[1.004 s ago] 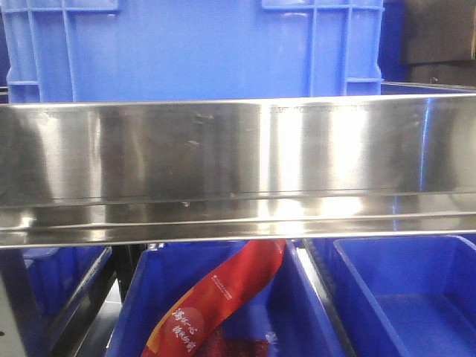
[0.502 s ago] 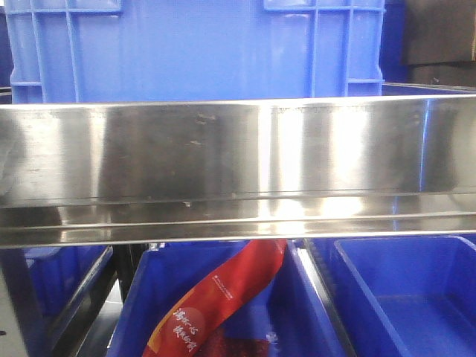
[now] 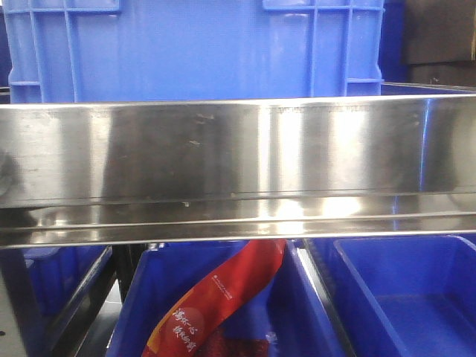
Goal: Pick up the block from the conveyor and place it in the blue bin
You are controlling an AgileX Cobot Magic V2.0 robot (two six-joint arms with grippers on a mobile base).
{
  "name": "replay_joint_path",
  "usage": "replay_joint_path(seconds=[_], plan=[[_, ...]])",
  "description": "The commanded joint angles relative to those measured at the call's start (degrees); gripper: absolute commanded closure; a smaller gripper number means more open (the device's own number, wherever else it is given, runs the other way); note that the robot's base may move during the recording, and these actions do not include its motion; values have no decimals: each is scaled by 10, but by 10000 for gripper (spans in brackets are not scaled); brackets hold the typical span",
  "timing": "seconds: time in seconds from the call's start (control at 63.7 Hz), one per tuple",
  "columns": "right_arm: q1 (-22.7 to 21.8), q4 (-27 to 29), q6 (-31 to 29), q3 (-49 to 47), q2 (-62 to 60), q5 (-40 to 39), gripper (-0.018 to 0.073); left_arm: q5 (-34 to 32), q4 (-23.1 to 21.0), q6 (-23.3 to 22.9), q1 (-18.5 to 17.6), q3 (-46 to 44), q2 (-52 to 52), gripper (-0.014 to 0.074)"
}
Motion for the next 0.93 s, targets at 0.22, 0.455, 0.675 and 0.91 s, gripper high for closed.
replay_joint_path(seconds=[0.22, 0.455, 0.675, 0.91], plan=[[-2, 1, 0, 0, -2, -12, 727, -12, -14, 19, 2, 0, -3, 707], [-2, 1, 0, 0, -2, -12, 727, -12, -14, 19, 2, 0, -3, 707], [-2, 1, 0, 0, -2, -12, 727, -12, -14, 19, 2, 0, -3, 707], [-2, 1, 0, 0, -2, -12, 727, -12, -14, 19, 2, 0, -3, 707]])
